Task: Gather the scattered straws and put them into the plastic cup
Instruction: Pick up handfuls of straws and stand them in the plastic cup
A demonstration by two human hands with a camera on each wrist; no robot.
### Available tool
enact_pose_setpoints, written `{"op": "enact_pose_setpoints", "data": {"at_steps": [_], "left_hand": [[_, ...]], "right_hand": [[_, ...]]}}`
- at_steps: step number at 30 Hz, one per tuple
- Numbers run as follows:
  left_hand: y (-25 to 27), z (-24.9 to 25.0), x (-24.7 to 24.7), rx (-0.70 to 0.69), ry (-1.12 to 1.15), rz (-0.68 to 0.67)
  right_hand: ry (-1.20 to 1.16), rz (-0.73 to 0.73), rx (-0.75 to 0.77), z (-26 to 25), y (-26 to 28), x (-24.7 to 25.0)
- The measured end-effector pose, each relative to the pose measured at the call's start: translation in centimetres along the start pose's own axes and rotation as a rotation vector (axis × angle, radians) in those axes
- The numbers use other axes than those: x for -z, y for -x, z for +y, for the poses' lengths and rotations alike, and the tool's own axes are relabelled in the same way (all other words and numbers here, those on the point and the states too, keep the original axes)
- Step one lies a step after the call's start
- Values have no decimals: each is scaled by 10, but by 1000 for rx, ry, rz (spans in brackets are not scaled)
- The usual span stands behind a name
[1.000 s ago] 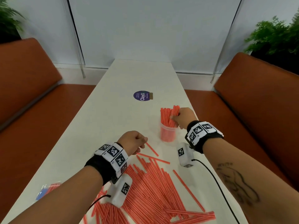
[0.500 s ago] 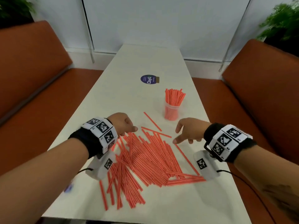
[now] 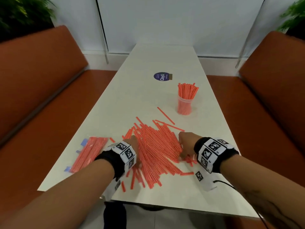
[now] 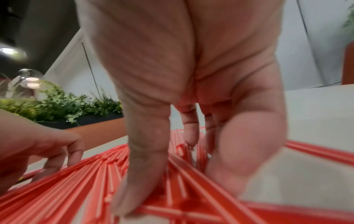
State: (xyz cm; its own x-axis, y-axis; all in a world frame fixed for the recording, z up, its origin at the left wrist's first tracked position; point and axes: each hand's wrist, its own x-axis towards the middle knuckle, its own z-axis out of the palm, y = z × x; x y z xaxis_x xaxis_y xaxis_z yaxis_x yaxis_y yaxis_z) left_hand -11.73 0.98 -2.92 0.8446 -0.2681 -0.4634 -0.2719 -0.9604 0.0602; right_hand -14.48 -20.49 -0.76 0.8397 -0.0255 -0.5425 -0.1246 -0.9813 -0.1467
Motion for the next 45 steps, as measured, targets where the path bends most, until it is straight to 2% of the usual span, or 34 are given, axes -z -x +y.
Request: {"op": "enact_pose_setpoints", "data": {"at_steps": [5, 11, 14, 18, 22, 25, 29, 34, 37, 42, 45], "left_hand": [[-14, 17, 12, 52, 271, 32], [-29, 25, 22, 39, 348, -22], [-33, 27, 33, 62, 335, 41], [-39, 37, 43, 54, 374, 91], [-42, 47, 45, 23, 370, 40], [-41, 48, 44, 5, 412, -7], [-40, 52, 43, 6, 569, -7], [-39, 66, 51, 42, 935, -15], [-40, 77, 58, -32, 1066, 10], [-46, 93, 67, -34, 1150, 75], [-51, 94, 69, -25, 1121, 130]], "right_hand": [[-176, 67, -22, -9, -9, 3], [-252, 100, -47, -5, -13, 14], [-299, 176, -113, -7, -25, 23], [-239, 145, -153, -24, -42, 23], [-58, 86, -142, -35, -55, 24], [-89, 95, -148, -31, -59, 23], [-201, 125, -111, -16, -59, 20], [-372, 144, -47, -6, -51, 25], [-481, 189, 72, -12, -35, 36], [-237, 265, 185, -33, -22, 47], [-250, 314, 197, -29, -21, 48]]}}
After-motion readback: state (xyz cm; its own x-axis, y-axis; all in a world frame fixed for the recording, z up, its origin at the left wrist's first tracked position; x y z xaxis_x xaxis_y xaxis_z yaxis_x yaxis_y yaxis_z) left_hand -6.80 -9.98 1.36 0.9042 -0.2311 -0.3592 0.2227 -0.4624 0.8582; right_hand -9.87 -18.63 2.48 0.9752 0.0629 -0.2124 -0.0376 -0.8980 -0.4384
